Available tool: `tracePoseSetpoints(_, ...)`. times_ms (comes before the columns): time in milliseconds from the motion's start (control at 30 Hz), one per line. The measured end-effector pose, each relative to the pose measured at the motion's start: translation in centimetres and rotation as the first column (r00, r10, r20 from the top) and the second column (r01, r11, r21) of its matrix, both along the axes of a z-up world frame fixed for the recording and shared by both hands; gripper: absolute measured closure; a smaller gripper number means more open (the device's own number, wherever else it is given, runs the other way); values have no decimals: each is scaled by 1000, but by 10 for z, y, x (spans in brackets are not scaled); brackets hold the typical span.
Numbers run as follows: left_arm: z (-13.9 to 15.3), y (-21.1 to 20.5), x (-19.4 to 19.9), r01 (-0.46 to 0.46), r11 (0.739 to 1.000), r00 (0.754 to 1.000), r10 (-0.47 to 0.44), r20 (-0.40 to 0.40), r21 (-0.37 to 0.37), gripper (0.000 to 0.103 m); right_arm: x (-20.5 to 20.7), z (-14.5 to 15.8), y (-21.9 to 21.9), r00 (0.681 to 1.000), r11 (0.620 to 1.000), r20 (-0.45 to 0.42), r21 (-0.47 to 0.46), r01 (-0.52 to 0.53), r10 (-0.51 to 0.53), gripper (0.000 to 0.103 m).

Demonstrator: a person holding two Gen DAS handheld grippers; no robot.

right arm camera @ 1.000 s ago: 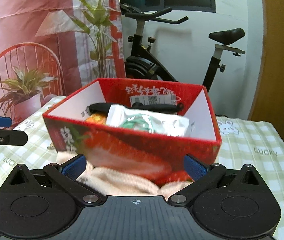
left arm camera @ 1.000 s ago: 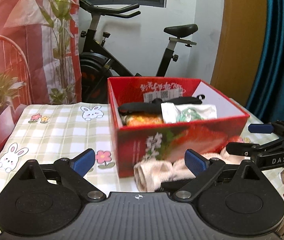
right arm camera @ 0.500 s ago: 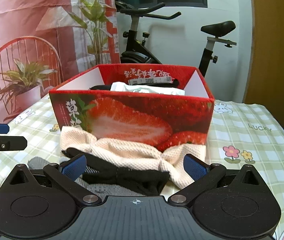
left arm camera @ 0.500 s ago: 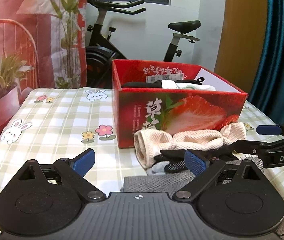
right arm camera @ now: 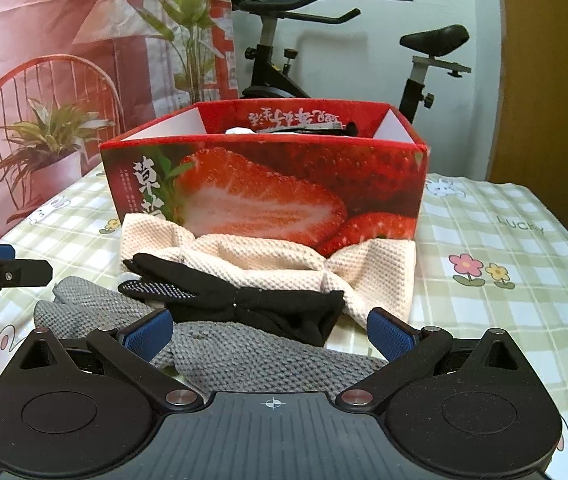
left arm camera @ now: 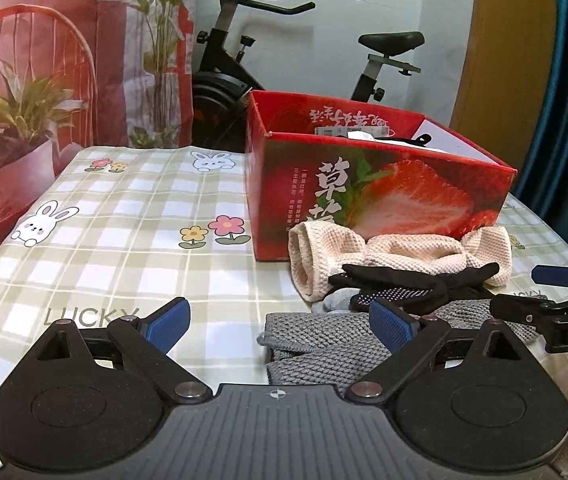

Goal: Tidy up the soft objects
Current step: 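Close the left tool on the edge of the gray mesh cloth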

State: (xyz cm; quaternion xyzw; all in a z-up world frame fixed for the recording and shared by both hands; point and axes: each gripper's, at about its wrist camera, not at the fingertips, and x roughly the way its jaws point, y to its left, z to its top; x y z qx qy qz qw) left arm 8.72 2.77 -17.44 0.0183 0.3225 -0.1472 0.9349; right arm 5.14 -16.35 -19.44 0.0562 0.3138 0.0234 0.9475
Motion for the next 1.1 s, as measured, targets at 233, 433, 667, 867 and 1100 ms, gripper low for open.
tracePoseSetpoints(233,-4,-2,-2,7,1000,1000,-7,-10,4,6,-6,-6,-9,999,999,-7,28,39,-39,0)
tracePoseSetpoints(433,-8,3,-1,4,1000,1000,-4,-28,-18,6,-9,-9,-6,1000,1000,-15,18,25,-25,1)
tracePoseSetpoints(667,-14,-1,-1,32,999,998,-34,-48,-43,9,-14,-7,-7,999,999,-13,17,44,-44,4)
tracePoseSetpoints(867,-20,-7,4,42,998,997,-45,-68,-39,14,-23,-6,-14,995,995,-9,7,101,-101,6)
tracePoseSetpoints(1100,-32,-12,11,43,999,994,-46,-99,-27,17,-19,-21,-25,987,988,-61,23,150,-148,17)
